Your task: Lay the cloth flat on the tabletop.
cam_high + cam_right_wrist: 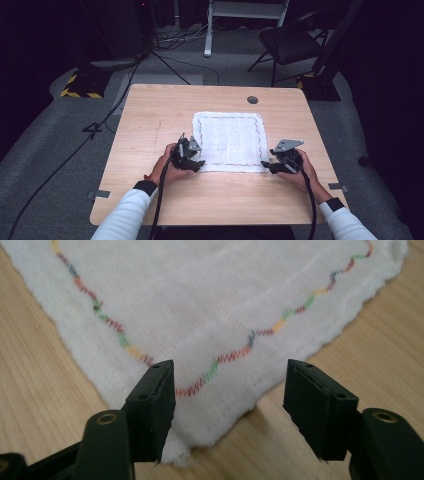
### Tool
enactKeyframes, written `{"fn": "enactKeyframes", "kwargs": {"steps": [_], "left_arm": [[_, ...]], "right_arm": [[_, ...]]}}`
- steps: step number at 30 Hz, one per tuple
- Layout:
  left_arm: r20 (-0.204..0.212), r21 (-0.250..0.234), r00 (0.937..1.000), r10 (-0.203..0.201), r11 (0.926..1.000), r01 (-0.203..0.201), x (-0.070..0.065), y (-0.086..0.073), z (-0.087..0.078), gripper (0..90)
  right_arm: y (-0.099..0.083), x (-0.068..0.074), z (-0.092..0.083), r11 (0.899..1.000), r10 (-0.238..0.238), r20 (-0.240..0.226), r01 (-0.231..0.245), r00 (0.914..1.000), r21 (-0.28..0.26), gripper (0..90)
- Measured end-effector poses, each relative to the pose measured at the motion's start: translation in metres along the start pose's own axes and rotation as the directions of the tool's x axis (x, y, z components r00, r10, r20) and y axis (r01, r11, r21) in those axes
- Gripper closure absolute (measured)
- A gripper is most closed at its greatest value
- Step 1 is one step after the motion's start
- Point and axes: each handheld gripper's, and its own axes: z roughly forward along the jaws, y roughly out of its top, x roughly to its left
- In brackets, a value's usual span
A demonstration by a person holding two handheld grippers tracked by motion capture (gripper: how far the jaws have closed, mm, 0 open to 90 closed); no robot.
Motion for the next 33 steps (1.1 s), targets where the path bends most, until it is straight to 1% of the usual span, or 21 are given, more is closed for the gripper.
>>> {"fn": "enactKeyframes", "kwargs": {"steps": [2, 4, 7, 8, 9, 11, 12, 13, 14, 17, 19, 21, 22, 24, 25, 26, 27, 28, 31, 32, 33], "left_arm": [[0.003, -0.010, 1.0000, -0.007, 0.9999, 0.007, -0.003, -0.003, -0.001, 37.3], [0.004, -0.008, 0.9998, -0.017, 0.9998, 0.017, -0.006, -0.005, -0.003, 37.0], [0.019, 0.000, 0.9992, -0.034, 0.9994, 0.034, -0.010, -0.007, -0.006, 37.0], [0.015, -0.003, 0.9995, -0.026, 0.9997, 0.026, -0.012, -0.009, -0.007, 37.0], [0.015, -0.003, 0.9995, -0.026, 0.9997, 0.026, -0.012, -0.009, -0.007, 37.0], [0.037, 0.000, 0.9993, -0.007, 1.0000, 0.007, -0.023, -0.012, -0.010, 37.0], [0.044, 0.006, 0.9990, -0.006, 1.0000, 0.006, -0.028, -0.013, -0.012, 37.0], [0.044, 0.006, 0.9990, -0.006, 1.0000, 0.006, -0.028, -0.013, -0.012, 37.0], [0.064, 0.005, 0.9979, 0.001, 1.0000, -0.001, -0.036, -0.016, -0.015, 37.0], [0.070, 0.001, 0.9976, 0.005, 1.0000, -0.005, -0.044, -0.020, -0.018, 36.9], [0.073, -0.001, 0.9973, 0.009, 1.0000, -0.009, -0.049, -0.023, -0.022, 36.9], [0.077, -0.004, 0.9970, 0.011, 0.9999, -0.011, -0.055, -0.027, -0.025, 36.9], [0.089, 0.003, 0.9959, 0.016, 0.9999, -0.016, -0.059, -0.029, -0.028, 36.4], [0.099, -0.001, 0.9949, 0.022, 0.9998, -0.022, -0.059, -0.030, -0.029, 30.0], [0.109, 0.003, 0.9935, 0.033, 0.9994, -0.034, -0.057, -0.031, -0.032, 24.8], [0.109, 0.003, 0.9935, 0.033, 0.9994, -0.034, -0.057, -0.031, -0.032, 25.2], [0.110, -0.031, 0.9937, 0.018, 0.9994, -0.015, -0.049, -0.031, -0.036, 24.9], [0.110, -0.045, 0.9939, 0.006, 0.9990, -0.001, -0.044, -0.030, -0.039, 24.8], [0.056, -0.065, 0.9984, -0.004, 0.9979, 0.008, -0.027, -0.027, -0.041, 24.1], [0.056, -0.065, 0.9984, -0.004, 0.9979, 0.008, -0.027, -0.027, -0.041, 23.9], [0.033, -0.079, 0.9988, -0.037, 0.9961, 0.040, -0.012, -0.019, -0.039, 23.7]], "right_arm": [[-0.006, 0.002, -0.001, 1.000, -0.002, -0.001, 0.002, 1.0000, 0.019, 38.0], [-0.011, 0.003, -0.003, 1.000, 0.021, -0.003, -0.021, 0.9998, 0.011, 39.0], [-0.015, 0.006, -0.008, 0.999, 0.029, 0.007, -0.029, 0.9996, 0.014, 39.5], [-0.017, 0.007, -0.010, 0.999, 0.031, 0.006, -0.031, 0.9995, 0.018, 39.4], [-0.018, 0.008, -0.012, 1.000, 0.019, 0.012, -0.019, 0.9998, 0.020, 39.4], [-0.021, 0.011, -0.016, 0.999, 0.010, 0.019, -0.011, 0.9998, 0.035, 39.9], [-0.021, 0.013, -0.018, 0.999, 0.011, 0.020, -0.012, 0.9997, 0.046, 40.4], [-0.021, 0.015, -0.020, 0.998, 0.001, 0.020, -0.002, 0.9998, 0.059, 40.7], [-0.022, 0.016, -0.022, 0.998, -0.006, 0.021, 0.004, 0.9998, 0.067, 41.0], [-0.023, 0.019, -0.026, 0.996, -0.011, 0.010, 0.010, 0.9999, 0.083, 41.2], [-0.027, 0.022, -0.031, 0.996, 0.001, -0.011, 0.000, 0.9999, 0.089, 42.5], [-0.030, 0.024, -0.033, 0.996, 0.004, -0.010, -0.003, 0.9999, 0.087, 43.2], [-0.035, 0.026, -0.037, 0.997, 0.020, -0.024, -0.018, 0.9995, 0.078, 42.0], [-0.038, 0.028, -0.040, 0.997, 0.022, -0.029, -0.019, 0.9994, 0.078, 39.6], [-0.038, 0.030, -0.042, 0.997, 0.016, -0.023, -0.014, 0.9996, 0.075, 39.4], [-0.038, 0.030, -0.042, 0.997, 0.016, -0.023, -0.014, 0.9996, 0.075, 39.4], [-0.036, 0.032, -0.046, 0.999, 0.018, -0.024, -0.017, 0.9995, 0.044, 39.4], [-0.034, 0.033, -0.047, 1.000, 0.021, -0.033, -0.020, 0.9993, 0.020, 39.4], [-0.022, 0.039, -0.048, 0.999, 0.010, -0.073, -0.013, 0.9973, -0.044, 39.9], [-0.022, 0.039, -0.048, 0.999, 0.010, -0.073, -0.013, 0.9973, -0.044, 39.9], [-0.013, 0.048, -0.043, 0.997, -0.024, -0.095, 0.018, 0.9952, -0.070, 41.2]]}}
